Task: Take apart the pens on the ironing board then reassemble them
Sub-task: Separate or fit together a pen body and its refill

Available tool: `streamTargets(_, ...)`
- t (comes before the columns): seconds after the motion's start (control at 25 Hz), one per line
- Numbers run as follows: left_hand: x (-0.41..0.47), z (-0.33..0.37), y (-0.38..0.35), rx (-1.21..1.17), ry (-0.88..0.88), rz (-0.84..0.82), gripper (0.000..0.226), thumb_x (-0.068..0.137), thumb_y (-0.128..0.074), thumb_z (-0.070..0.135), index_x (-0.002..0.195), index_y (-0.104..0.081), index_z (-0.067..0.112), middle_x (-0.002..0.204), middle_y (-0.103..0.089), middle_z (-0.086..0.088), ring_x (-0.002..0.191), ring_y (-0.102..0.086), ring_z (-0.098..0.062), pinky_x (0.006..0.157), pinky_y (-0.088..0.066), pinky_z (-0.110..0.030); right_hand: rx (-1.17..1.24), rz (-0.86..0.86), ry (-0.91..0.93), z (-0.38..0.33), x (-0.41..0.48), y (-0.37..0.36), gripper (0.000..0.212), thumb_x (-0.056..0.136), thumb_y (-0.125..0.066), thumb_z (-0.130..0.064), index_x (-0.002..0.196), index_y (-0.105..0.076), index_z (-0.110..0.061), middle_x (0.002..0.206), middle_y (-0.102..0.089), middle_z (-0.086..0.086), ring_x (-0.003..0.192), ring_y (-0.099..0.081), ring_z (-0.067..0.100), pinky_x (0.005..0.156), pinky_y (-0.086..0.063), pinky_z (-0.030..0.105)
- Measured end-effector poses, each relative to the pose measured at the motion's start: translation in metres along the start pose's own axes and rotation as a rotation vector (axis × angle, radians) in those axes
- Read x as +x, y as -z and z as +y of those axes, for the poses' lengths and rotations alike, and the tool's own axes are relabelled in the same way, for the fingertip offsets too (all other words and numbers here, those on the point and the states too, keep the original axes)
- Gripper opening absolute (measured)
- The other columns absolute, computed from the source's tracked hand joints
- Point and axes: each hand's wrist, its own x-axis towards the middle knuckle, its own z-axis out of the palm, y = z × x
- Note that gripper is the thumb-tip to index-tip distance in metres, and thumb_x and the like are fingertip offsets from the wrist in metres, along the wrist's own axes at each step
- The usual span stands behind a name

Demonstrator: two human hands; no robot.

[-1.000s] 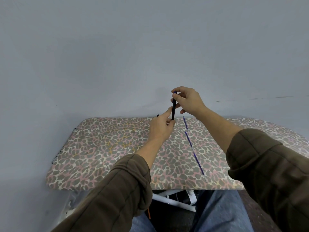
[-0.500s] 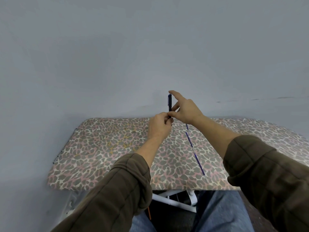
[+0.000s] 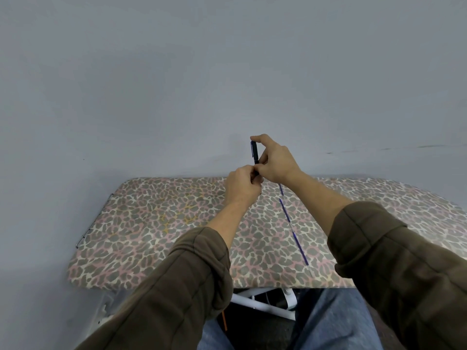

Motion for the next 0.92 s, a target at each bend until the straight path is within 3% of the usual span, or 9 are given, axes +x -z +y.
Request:
streamTargets(0.24,0.009,-0.003,-0.005,0.008,0.001,-0.014,0.010,0.092,-0.066,0.013,0.090,-0.074,0.017,0.074,-0.072,0.005,0.070,-0.068,-0.017,0.061,-0.052,-0.030,0.000,0.012,-0.030,0.002,0.007,-0.001,0.075,0.081,-0.070,0.001,0.143,-0.049,-0.036,0.077,-0.071,0.002,0.074,-0.068,0.010,0.061,-0.048,0.018)
streamTargets(0.36,0.012,-0.008,-0.007,0.009,0.010,-0.016,0.010,0.093,-0.066,0.014,0.093,-0.076,0.016,0.076,-0.074,0.005,0.071,-0.069,-0.017,0.064,-0.054,-0.031,0.001,0.020,-0.047,0.005,0.008,-0.006,0.077,0.084,-0.071,-0.002,0.148,-0.046,-0.035,0.078,-0.073,0.000,0.076,-0.068,0.011,0.075,-0.058,0.028)
streamTargets(0.48,0.018,-0.015,-0.005,0.013,0.005,-0.018,0.011,0.095,-0.067,0.019,0.093,-0.077,0.014,0.072,-0.073,0.001,0.068,-0.069,-0.019,0.067,-0.059,-0.037,0.053,0.074,-0.144,0.015,0.004,-0.017,0.075,0.089,-0.075,-0.016,0.155,-0.041,-0.027,0.084,-0.076,-0.002,0.082,-0.069,0.014,0.081,-0.056,0.030)
streamTargets(0.64,0.023,-0.029,-0.013,0.020,0.038,-0.055,0.014,0.097,-0.066,0.022,0.087,-0.075,0.017,0.062,-0.069,0.005,0.060,-0.066,-0.011,0.058,-0.054,-0.033,0.065,0.069,-0.320,0.029,0.003,-0.035,0.019,0.090,-0.075,-0.032,0.100,-0.076,-0.015,0.088,-0.078,0.001,0.072,-0.070,0.016,0.077,-0.063,0.038)
streamTargets(0.76,0.025,-0.039,-0.021,0.026,0.049,-0.120,0.026,0.097,-0.064,0.023,0.072,-0.065,0.023,0.049,-0.058,0.012,0.048,-0.056,-0.002,0.051,-0.040,-0.027,0.099,0.037,-0.387,0.038,0.005,-0.046,0.014,0.091,-0.073,-0.027,0.090,-0.078,-0.014,0.085,-0.076,0.002,0.078,-0.073,0.022,0.079,-0.064,0.043)
streamTargets(0.92,0.022,-0.051,-0.025,0.053,0.052,-0.098,0.025,0.101,-0.057,0.039,0.098,-0.075,0.021,0.081,-0.075,0.007,0.075,-0.069,-0.012,0.066,-0.055,-0.034,0.026,0.024,-0.431,0.046,0.018,-0.053,0.015,0.090,-0.069,-0.023,0.087,-0.078,-0.010,0.079,-0.076,0.008,0.078,-0.076,0.030,0.074,-0.065,0.041)
